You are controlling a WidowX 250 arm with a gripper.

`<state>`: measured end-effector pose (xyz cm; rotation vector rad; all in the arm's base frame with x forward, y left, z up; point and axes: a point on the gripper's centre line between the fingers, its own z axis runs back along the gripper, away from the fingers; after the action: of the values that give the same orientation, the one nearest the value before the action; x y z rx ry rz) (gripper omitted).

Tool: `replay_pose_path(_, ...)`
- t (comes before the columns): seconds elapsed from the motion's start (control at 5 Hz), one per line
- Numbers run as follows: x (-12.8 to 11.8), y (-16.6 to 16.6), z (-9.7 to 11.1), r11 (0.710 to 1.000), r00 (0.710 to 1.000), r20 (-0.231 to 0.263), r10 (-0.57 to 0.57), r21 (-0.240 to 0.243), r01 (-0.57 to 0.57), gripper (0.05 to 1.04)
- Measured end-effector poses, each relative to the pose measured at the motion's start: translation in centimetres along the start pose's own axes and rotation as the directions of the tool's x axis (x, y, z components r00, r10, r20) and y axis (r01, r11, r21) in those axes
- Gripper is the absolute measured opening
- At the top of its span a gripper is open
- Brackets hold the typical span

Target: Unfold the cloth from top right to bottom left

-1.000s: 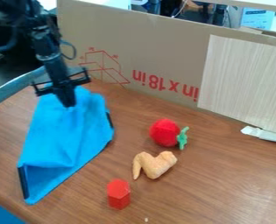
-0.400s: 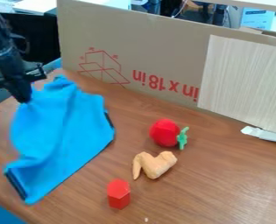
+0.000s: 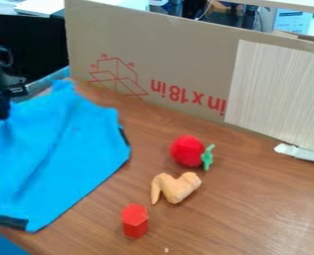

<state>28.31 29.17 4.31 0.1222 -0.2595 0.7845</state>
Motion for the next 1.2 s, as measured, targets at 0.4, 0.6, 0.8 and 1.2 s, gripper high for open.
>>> replay_pose_path(0.4, 0.6, 3.9, -0.9, 0.992, 1.000, -0.028, 0.010, 0.129, -0.006, 0.055)
replay_pose_path(0.6, 0.1, 4.8, -0.9, 0.987, 0.999, -0.039, 0.010, 0.163, -0.003, 0.055)
replay_pose_path(0.8, -0.4, 6.2, -0.6, 0.979, 0.998, -0.058, 0.028, 0.205, -0.016, 0.069)
replay_pose_path(1.2, -0.1, 7.4, 0.1, 0.946, 0.997, -0.043, 0.065, 0.319, -0.048, 0.452)
